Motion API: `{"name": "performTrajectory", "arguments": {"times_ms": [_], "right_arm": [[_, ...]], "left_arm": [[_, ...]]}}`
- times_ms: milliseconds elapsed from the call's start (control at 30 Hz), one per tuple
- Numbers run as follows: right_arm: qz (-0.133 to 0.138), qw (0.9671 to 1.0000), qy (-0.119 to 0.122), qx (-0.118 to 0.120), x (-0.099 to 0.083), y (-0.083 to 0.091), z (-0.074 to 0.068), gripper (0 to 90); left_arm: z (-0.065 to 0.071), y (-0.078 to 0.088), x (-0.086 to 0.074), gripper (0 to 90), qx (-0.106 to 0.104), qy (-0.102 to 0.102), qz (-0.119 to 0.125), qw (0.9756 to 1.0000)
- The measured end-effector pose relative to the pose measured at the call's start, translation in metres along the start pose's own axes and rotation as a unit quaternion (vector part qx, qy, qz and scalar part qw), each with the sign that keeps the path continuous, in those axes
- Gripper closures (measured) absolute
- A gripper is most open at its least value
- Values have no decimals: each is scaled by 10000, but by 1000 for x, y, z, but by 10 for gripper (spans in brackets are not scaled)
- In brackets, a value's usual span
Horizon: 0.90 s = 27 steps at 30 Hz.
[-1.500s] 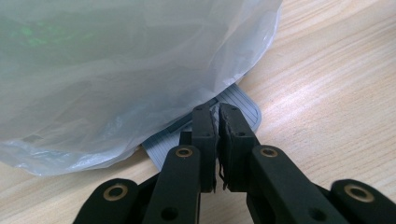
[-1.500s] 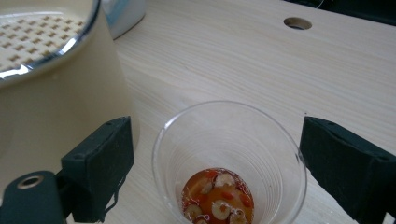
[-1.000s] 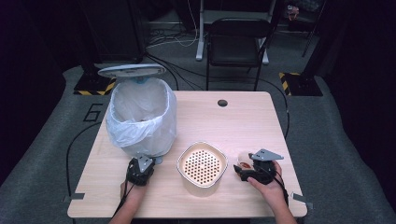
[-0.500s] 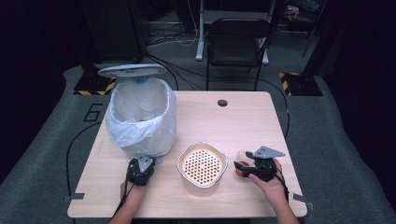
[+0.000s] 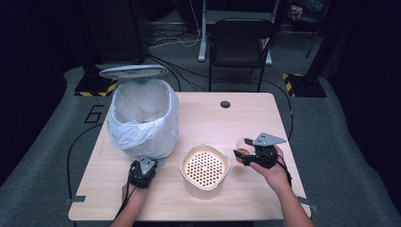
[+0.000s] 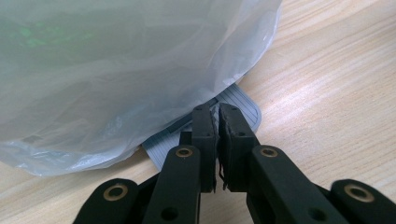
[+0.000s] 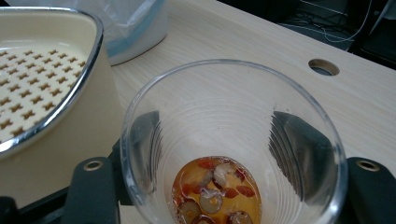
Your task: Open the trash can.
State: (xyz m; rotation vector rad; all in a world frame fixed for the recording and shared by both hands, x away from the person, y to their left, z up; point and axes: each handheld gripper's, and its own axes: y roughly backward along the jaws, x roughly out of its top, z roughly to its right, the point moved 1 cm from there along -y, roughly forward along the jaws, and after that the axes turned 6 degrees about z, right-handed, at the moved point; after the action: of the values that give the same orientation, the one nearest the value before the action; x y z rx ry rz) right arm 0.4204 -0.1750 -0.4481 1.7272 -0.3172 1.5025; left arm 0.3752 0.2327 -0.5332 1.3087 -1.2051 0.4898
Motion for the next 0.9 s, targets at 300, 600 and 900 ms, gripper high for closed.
{"name": "performTrajectory", "arguments": {"times_ms": [300, 600, 900], "right_arm": [[21, 9991, 325, 253, 31, -19, 7, 336], [298, 9982, 299, 414, 50, -39, 7, 334], [392, 9955, 566, 647, 69, -53, -4, 334]], "left_arm": [[0, 0, 0, 853, 6, -11, 7, 10000], [-1, 0, 0, 853, -1, -39, -10, 10000], [-1, 0, 0, 853, 12, -24, 11, 10000]]}}
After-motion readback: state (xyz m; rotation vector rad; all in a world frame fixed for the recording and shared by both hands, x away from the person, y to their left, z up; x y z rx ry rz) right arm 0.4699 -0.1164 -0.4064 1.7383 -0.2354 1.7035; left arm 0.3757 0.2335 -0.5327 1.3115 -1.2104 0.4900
